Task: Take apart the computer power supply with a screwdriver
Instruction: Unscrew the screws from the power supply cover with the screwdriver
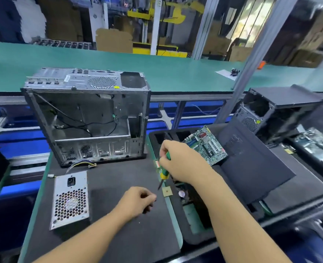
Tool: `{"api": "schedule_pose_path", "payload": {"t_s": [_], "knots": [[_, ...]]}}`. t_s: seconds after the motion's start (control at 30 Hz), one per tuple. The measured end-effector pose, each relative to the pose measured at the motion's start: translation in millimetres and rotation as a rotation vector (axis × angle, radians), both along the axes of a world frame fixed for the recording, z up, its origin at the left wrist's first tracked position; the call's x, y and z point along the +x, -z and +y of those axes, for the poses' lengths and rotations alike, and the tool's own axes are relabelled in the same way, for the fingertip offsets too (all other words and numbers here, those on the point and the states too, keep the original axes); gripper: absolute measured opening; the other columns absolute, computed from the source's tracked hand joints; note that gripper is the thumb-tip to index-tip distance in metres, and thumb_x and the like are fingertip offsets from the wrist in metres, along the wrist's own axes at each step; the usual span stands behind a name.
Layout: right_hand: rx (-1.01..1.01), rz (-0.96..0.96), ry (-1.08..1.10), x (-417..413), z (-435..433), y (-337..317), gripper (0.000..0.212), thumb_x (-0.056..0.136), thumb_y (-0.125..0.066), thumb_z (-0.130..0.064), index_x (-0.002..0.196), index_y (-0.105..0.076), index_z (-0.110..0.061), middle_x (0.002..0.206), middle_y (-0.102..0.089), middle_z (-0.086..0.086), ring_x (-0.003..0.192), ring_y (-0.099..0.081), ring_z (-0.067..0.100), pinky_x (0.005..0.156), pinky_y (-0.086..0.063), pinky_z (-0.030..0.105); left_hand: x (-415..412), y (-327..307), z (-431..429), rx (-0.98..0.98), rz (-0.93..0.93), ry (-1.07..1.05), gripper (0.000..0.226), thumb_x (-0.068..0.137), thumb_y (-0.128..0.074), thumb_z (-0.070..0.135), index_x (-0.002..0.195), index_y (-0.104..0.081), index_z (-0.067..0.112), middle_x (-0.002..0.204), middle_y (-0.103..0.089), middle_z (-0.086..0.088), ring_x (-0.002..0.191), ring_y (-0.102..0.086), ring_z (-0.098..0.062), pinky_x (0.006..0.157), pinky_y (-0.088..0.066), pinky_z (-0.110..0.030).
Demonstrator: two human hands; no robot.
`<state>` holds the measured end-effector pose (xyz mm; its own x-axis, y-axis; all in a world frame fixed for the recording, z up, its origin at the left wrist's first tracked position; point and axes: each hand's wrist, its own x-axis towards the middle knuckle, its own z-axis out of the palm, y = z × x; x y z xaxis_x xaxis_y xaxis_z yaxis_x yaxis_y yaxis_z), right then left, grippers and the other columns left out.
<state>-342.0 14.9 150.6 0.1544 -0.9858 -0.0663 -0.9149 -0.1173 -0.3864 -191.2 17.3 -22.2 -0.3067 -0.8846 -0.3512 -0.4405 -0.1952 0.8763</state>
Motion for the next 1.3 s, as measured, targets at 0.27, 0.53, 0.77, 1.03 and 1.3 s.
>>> {"api": "schedule_pose_path", "payload": {"t_s": [0.27, 0.53, 0.77, 1.03, 1.3], "knots": [[0.133, 0.118, 0.070, -125.5, 6.5, 9.3, 0.007, 0.096, -0.045, -0.024, 0.095, -0.051, -0.021, 0.097, -0.058, 0.000, 0.075, -0.056, 0.022, 0.067, -0.046, 0.034, -141.3, 39.3, -0.9, 0.506, 0.135, -0.187, 0.020, 0.098, -0.052, 0.004, 0.081, -0.062, 0.003, 0.080, -0.068, -0.014, 0.061, -0.066, -0.018, 0.054, -0.052, -0.026], [0.113, 0.115, -0.041, -151.9, -17.8, 12.9, 0.010, 0.098, -0.046, -0.024, 0.098, -0.054, -0.018, 0.095, -0.057, 0.000, 0.079, -0.055, 0.022, 0.071, -0.052, 0.041, -160.2, 38.7, -38.4, -0.302, -0.610, 0.008, 0.034, 0.100, -0.043, 0.036, 0.129, -0.056, 0.024, 0.153, -0.039, -0.001, 0.138, -0.037, -0.020, 0.108, -0.031, -0.043], [0.093, 0.007, -0.185, -91.1, -46.8, 16.8, 0.012, 0.099, -0.044, -0.023, 0.098, -0.054, -0.017, 0.092, -0.057, 0.002, 0.053, -0.044, 0.008, 0.048, -0.028, 0.028, 14.0, 2.9, -78.0, -0.340, -1.172, -0.019, 0.043, 0.087, -0.050, 0.057, 0.128, -0.052, 0.046, 0.159, -0.023, 0.003, 0.145, -0.018, -0.020, 0.112, -0.021, -0.051], [0.139, 0.001, -0.320, 6.7, -53.2, 13.0, 0.014, 0.100, -0.042, -0.025, 0.100, -0.054, -0.017, 0.088, -0.058, 0.002, 0.052, -0.043, 0.011, 0.048, -0.034, 0.029, 163.5, -37.7, -59.0, -0.044, -1.113, 0.338, 0.078, 0.084, -0.041, 0.007, 0.132, -0.033, 0.067, 0.164, 0.000, 0.014, 0.145, -0.020, -0.023, 0.111, -0.027, -0.048], [0.140, 0.016, -0.337, 78.5, -53.4, 8.2, 0.014, 0.100, -0.042, -0.030, 0.097, -0.053, -0.023, 0.091, -0.058, -0.002, 0.054, -0.044, 0.009, 0.049, -0.034, 0.028, 199.5, -31.0, -55.1, -0.521, -1.440, 0.951, 0.132, 0.080, -0.079, 0.022, 0.146, 0.034, 0.042, 0.150, 0.048, 0.004, 0.148, 0.024, -0.024, 0.120, -0.008, -0.053]]}}
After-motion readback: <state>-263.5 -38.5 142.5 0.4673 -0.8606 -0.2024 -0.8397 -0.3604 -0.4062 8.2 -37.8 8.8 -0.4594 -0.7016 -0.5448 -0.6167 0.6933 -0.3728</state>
